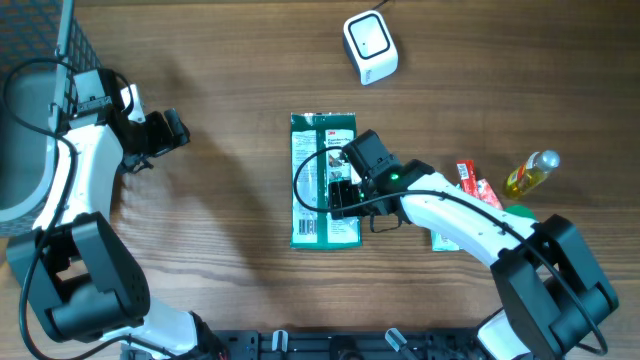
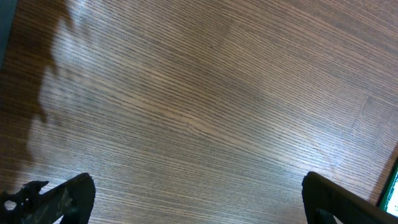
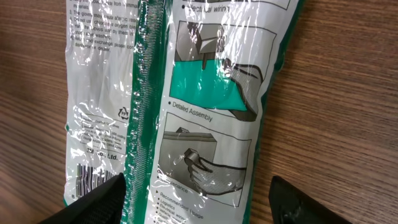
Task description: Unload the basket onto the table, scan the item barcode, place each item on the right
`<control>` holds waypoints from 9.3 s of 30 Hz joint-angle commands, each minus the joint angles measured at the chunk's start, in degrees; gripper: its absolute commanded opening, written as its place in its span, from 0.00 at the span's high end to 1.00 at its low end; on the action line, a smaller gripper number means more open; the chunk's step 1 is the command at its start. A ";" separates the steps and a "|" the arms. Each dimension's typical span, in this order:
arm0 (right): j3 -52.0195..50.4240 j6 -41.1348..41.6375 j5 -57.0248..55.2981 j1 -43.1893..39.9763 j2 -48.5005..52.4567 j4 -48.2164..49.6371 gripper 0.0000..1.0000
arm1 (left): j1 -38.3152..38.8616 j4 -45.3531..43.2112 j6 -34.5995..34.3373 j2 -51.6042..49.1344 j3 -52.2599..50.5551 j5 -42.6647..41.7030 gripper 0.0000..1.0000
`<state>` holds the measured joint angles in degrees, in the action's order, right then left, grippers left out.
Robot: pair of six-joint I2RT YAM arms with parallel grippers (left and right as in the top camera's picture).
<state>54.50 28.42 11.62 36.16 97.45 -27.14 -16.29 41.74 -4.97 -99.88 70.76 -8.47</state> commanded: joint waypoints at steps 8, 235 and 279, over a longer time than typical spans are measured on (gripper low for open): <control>-0.46 0.07 0.94 -0.02 0.61 -1.36 0.24 | -0.55 0.02 0.48 -0.44 -0.33 -0.48 0.00; -20.13 9.25 14.45 0.57 0.61 39.56 0.96 | 36.59 -5.62 -22.49 -14.64 -5.05 -6.21 0.87; 18.80 -41.46 -1.66 -0.46 -7.74 -10.05 0.96 | 5.35 -0.35 -22.27 -4.22 -3.37 -4.92 0.00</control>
<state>62.30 5.85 18.17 35.86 92.09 -31.29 -10.20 41.34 -27.11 -105.10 67.46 -14.35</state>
